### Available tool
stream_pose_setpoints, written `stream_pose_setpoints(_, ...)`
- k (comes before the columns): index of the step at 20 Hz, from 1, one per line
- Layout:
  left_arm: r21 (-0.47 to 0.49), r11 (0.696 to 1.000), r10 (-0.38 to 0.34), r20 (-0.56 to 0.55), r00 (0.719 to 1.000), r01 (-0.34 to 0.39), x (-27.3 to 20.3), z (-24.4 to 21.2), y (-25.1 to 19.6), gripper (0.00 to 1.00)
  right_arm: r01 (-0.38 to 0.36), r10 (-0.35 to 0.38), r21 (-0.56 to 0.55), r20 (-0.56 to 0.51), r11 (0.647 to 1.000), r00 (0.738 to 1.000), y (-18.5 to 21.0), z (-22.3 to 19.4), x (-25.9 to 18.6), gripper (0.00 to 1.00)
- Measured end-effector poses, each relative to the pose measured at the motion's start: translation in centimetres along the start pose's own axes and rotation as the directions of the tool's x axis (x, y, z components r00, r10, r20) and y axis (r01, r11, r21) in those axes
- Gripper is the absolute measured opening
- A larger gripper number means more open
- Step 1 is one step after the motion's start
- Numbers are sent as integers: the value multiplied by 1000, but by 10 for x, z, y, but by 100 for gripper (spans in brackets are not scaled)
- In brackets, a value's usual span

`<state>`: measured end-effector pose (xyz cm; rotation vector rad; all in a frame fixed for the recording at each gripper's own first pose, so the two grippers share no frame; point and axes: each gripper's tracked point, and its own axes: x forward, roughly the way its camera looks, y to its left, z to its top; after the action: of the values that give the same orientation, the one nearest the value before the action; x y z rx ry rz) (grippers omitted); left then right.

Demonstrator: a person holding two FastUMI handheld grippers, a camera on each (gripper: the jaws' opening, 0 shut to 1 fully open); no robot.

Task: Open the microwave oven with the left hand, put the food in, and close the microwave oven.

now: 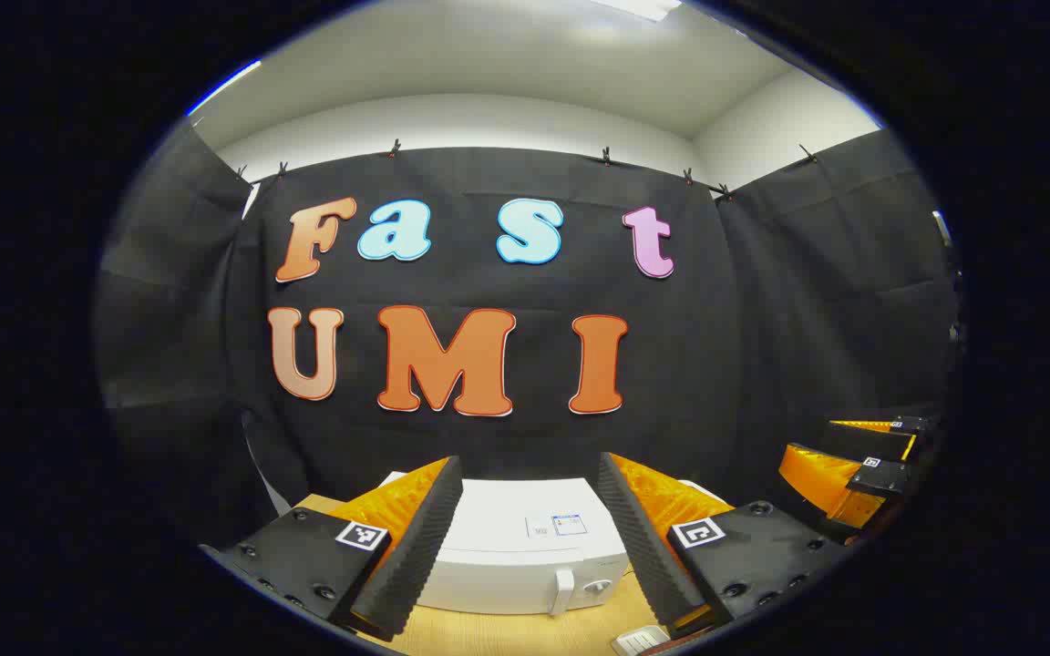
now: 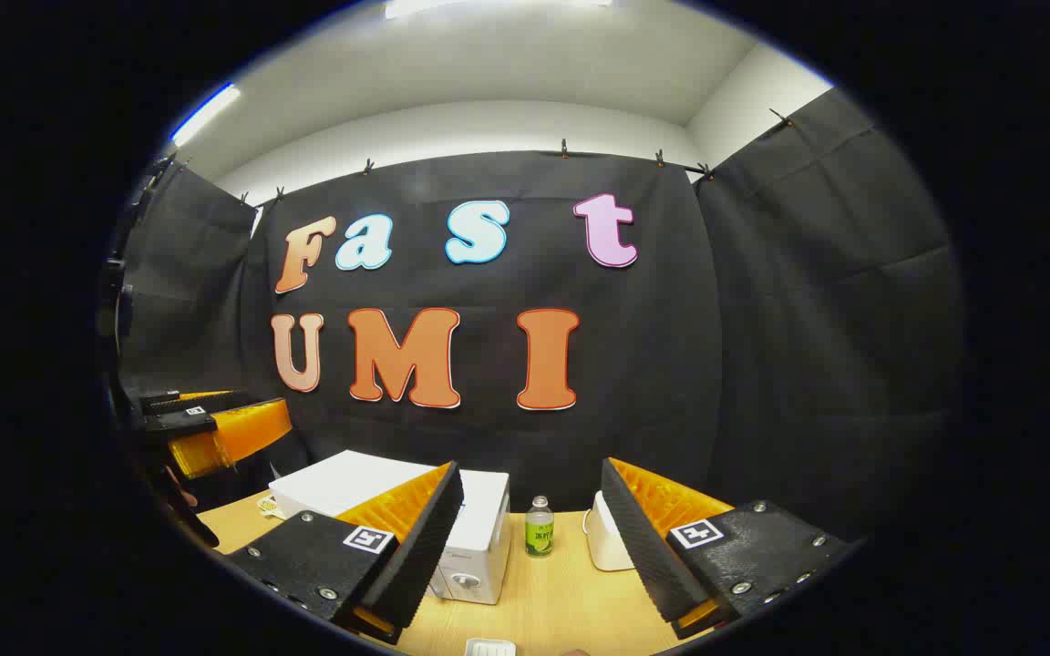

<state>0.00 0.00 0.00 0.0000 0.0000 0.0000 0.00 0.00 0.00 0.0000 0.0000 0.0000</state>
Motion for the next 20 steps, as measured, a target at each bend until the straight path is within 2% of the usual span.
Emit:
stream_pose_setpoints(3, 45, 999, 9, 25, 1000, -10, -6, 11, -10, 94, -7, 7, 29, 3, 1000, 1000, -12, 5, -1, 94)
stream_pose_setpoints(4, 47, 999, 1, 33, 999, -3, -8, 16, -14, 97, -5, 5, 32, 4, 999, 1000, -17, 5, -1, 94)
stream_pose_setpoints(9, 30, 999, -39, 36, 999, 38, -6, 18, -23, 94, 20, -20, -14, 15, 1000, 1000, -23, 9, -9, 95)
stream_pose_setpoints(13, 42, 998, -40, 48, 998, 38, -2, 21, -7, 100, 53, -52, -20, 20, 998, 998, -21, 7, -10, 94)
stream_pose_setpoints(17, 51, 998, -35, 57, 998, 33, -2, 19, 8, 99, 71, -71, -9, 1, 997, 997, -15, 2, -10, 94)
stream_pose_setpoints(18, 58, 998, -32, 56, 998, 28, -2, 16, 12, 94, 79, -79, -11, 1, 997, 997, -15, 2, -9, 94)
stream_pose_setpoints(19, 59, 998, -33, 55, 998, 30, -3, 14, 13, 94, 88, -88, -13, 1, 996, 996, -15, 0, -9, 94)
stream_pose_setpoints(20, 58, 998, -40, 53, 998, 37, -2, 11, 13, 100, 94, -94, -17, 2, 995, 996, -16, -1, -8, 94)
